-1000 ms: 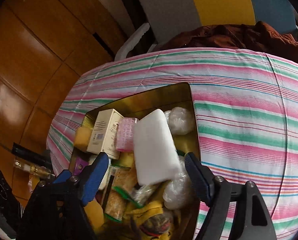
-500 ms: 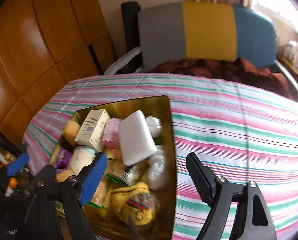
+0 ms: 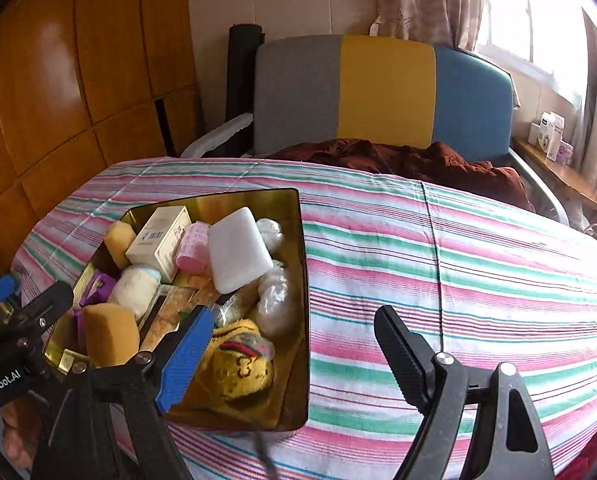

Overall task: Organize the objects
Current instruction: 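Lower both items into the gold tray and open both tools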

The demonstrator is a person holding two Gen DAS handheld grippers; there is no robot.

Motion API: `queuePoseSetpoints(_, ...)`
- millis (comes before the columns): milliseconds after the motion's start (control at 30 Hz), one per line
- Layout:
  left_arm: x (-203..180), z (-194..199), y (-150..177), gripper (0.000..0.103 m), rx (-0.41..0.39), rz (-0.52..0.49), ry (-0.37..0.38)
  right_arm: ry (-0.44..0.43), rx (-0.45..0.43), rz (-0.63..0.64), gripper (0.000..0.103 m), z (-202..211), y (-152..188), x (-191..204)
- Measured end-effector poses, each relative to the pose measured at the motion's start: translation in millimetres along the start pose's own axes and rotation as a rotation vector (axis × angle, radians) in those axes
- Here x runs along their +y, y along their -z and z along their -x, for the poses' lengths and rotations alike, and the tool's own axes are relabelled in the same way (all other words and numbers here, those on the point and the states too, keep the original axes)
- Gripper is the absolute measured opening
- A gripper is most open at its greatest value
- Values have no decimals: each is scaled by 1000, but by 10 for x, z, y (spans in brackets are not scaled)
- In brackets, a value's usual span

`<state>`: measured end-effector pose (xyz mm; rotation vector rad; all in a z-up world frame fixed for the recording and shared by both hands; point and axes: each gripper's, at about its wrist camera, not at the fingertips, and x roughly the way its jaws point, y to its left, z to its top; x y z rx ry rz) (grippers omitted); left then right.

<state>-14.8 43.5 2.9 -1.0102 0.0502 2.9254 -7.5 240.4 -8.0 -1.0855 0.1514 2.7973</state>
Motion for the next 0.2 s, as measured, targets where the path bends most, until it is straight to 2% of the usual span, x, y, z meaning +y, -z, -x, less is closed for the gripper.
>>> queuePoseSetpoints(200, -6, 73, 4, 102, -23, -4, 4, -6, -4, 12, 84, 2, 18, 52)
